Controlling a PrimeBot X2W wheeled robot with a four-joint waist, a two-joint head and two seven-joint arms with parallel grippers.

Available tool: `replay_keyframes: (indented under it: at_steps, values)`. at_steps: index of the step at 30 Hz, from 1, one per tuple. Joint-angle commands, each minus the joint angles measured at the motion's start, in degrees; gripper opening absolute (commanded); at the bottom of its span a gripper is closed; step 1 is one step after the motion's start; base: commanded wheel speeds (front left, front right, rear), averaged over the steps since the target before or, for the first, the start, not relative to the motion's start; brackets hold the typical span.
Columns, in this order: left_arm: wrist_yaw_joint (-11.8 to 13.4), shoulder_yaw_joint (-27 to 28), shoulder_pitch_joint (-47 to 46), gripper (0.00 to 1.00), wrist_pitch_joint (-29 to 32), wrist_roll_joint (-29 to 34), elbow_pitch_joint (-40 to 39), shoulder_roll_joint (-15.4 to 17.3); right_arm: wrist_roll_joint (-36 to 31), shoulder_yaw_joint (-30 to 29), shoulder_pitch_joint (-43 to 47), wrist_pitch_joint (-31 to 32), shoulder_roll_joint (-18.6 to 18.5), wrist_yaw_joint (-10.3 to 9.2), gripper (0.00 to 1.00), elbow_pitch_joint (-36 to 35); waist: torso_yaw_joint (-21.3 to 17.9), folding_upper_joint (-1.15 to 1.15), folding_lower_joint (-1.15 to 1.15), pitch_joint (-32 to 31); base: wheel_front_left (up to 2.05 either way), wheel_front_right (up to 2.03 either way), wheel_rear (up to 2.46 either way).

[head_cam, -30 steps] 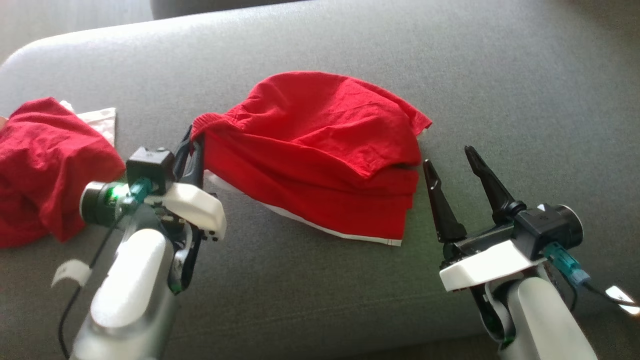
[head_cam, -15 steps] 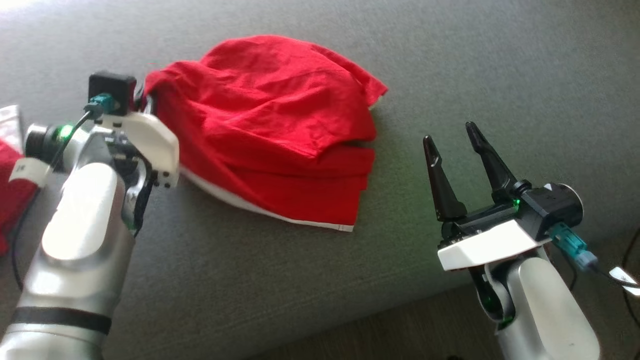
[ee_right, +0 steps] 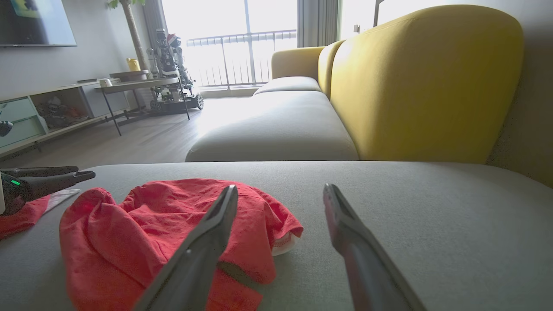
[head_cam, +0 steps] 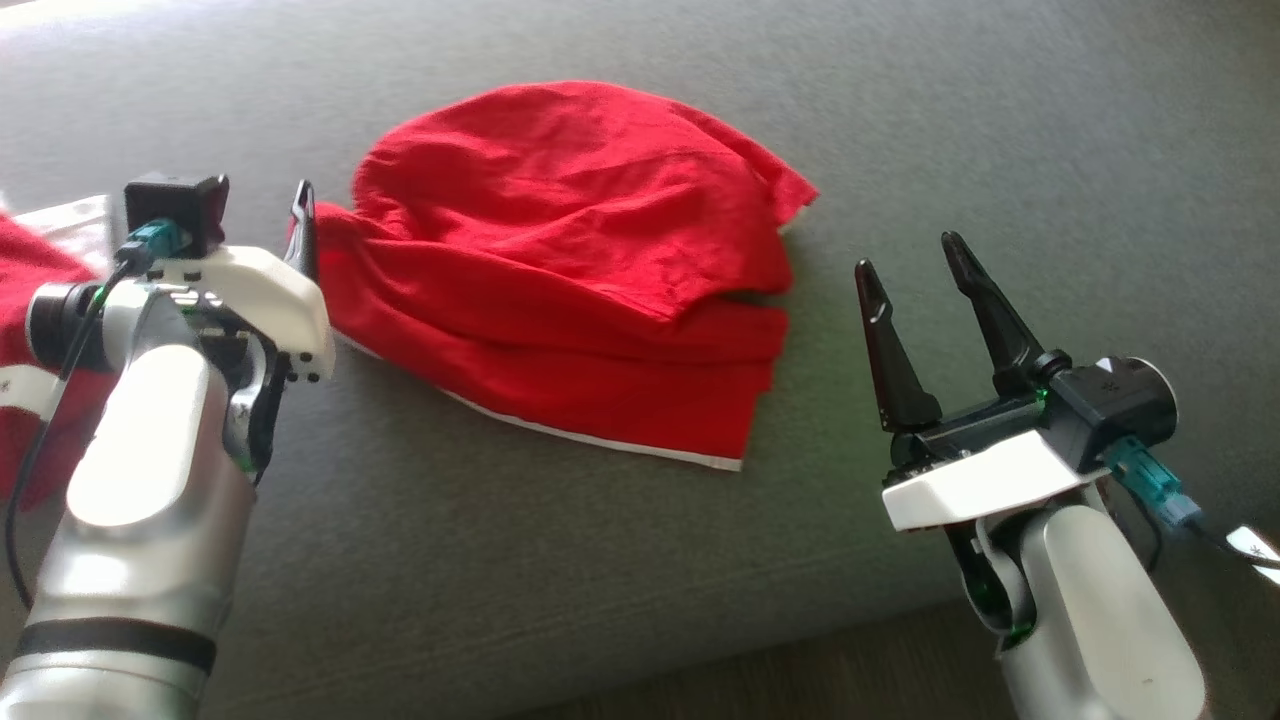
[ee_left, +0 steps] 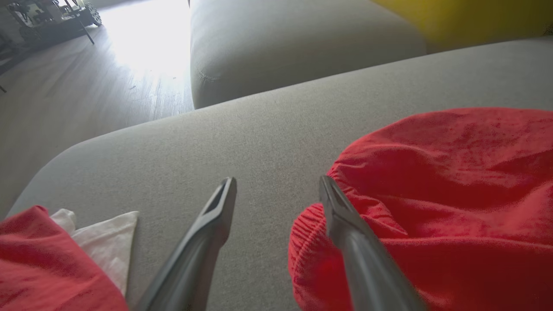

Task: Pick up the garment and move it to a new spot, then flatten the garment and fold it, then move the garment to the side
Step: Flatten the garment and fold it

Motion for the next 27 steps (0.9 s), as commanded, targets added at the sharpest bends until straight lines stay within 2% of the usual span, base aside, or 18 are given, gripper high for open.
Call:
replay_keyframes:
  at_steps: [1, 6, 12, 17, 24, 27]
  values:
    - [0.4, 2.5, -1.4, 1.0, -1.5, -0.7, -2.8, 1.9, -0.8, 0.9, -0.4, -0.5, -0.2, -0.02, 1.0, -1.9, 2.5, 0.0, 0.0, -1.9, 0.0, 0.0, 0.0]
    - [0.1, 2.9, 2.1, 1.0, -2.8, -2.3, -6.6, 1.7, -2.3, 0.1, 0.3, -0.5, -0.2, -0.02, 1.0, -1.4, 6.1, 0.0, 0.0, -4.3, 0.0, 0.0, 0.0]
    - [1.5, 4.2, 8.4, 1.0, -5.0, -4.1, -13.9, 1.6, -2.9, -1.1, 1.7, 0.3, -0.2, -0.02, 1.0, -1.5, 9.7, 0.0, 0.0, -6.9, 0.0, 0.0, 0.0]
    - [0.6, 3.2, 14.6, 1.0, -6.6, -5.1, -18.8, 0.9, -1.4, -1.6, 3.5, 0.4, -0.2, -0.02, 1.0, -0.4, 11.7, 0.0, 0.0, -8.6, 0.0, 0.0, 0.0]
    - [2.9, 3.2, 24.8, 1.0, -11.2, -6.0, -24.5, -1.6, -1.3, -2.9, 6.5, 0.2, -0.2, -0.02, 1.0, 1.9, 13.6, 0.0, 0.0, -10.4, 0.0, 0.0, 0.0]
    - [3.9, 3.9, 28.6, 1.0, -12.4, -6.8, -26.5, -3.7, -1.4, -2.8, 7.1, 0.1, -0.2, -0.02, 1.0, 2.5, 13.7, 0.0, 0.0, -10.6, 0.0, 0.0, 0.0]
